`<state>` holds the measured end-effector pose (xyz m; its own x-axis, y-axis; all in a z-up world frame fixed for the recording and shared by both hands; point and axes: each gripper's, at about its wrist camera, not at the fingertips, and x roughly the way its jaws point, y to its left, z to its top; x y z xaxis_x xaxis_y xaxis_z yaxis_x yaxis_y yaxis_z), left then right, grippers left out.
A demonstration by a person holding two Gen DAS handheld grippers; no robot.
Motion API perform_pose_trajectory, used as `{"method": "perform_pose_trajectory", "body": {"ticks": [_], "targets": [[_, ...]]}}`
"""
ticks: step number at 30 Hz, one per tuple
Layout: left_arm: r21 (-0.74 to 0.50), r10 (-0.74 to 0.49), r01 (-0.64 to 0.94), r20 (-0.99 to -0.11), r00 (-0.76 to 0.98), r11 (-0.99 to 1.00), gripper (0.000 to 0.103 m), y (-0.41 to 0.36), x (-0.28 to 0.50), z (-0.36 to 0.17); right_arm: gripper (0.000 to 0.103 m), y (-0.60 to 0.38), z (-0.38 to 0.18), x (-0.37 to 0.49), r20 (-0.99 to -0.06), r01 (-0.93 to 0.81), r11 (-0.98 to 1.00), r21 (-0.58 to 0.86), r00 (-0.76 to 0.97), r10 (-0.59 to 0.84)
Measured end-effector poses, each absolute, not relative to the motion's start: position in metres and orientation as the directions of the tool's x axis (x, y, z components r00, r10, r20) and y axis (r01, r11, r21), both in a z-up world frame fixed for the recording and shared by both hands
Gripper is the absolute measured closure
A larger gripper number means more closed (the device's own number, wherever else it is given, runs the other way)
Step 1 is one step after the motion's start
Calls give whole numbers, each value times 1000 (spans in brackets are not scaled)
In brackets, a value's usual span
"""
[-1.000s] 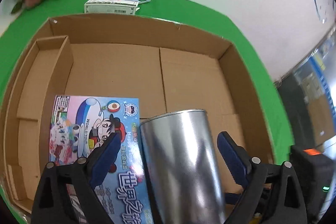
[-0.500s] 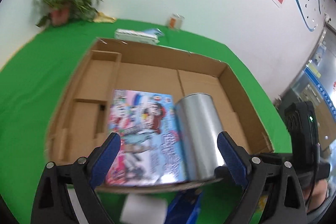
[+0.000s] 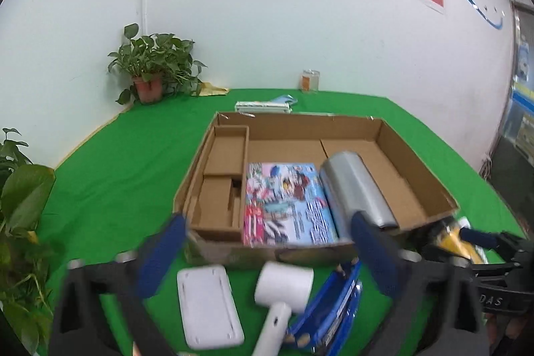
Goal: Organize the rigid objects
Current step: 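Open both grippers and withdraw them from the box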
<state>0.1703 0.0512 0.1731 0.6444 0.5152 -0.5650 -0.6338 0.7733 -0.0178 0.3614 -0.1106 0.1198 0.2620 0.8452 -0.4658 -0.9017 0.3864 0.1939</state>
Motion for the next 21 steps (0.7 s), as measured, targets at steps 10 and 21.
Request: {"method": "perform_pose_trajectory", "body": {"ticks": [10,21], "targets": [[-35,456,-566,-553,697,824,0,-5,147,147,2,-174,107,333,-268,-876,457,153,408,872],[-69,451,-582,-560,695,810,0,-25,133,140,2,-182,89,342,-300,-864,460,204,392,869]]}}
